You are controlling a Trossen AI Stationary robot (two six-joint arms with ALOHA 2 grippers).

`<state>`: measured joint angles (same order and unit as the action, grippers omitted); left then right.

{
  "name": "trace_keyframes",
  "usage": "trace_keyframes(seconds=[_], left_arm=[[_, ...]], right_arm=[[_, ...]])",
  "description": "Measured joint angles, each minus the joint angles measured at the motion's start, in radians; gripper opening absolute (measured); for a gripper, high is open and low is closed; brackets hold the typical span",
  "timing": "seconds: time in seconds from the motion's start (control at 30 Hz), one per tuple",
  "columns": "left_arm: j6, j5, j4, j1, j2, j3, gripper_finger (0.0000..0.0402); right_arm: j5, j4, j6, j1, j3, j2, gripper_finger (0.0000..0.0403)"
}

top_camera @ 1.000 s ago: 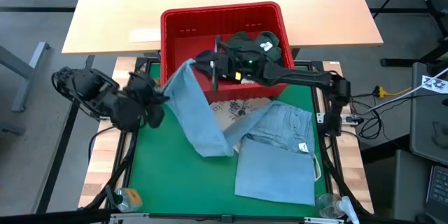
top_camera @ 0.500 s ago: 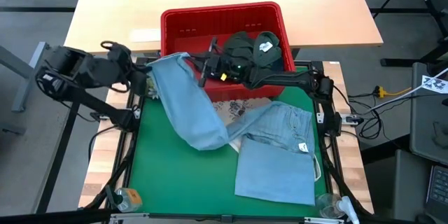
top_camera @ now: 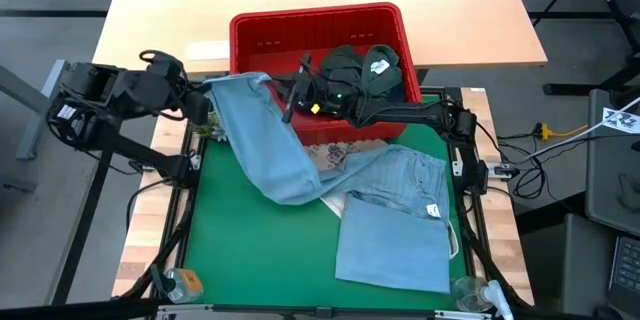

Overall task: Fold laundry
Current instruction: Fold the light blue pants

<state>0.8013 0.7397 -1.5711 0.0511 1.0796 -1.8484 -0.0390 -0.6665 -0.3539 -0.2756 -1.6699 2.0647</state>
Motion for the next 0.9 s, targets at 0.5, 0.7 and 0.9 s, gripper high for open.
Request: trace_keyframes(seconds=[0.5,0.7,0.9], left_arm=[[-0.053,0.006,0.0,-0.143,-0.021,0.001,0.0005],[-0.056,0.008,0.0,-0.188,-0.057,0.001,0.0005],[-0.08,0.002,0.001,-0.197,-0.079,0.005,0.0005]], right_arm=[[0.208,0.461,0.009,0.007,-0.058,-0.123,0.0244],[0.028,0.969,0.015,0.036,-0.06,-0.291,0.0234],[-0.077,1.331,0.106,0.087,-0.06,-0.405,0.0226]])
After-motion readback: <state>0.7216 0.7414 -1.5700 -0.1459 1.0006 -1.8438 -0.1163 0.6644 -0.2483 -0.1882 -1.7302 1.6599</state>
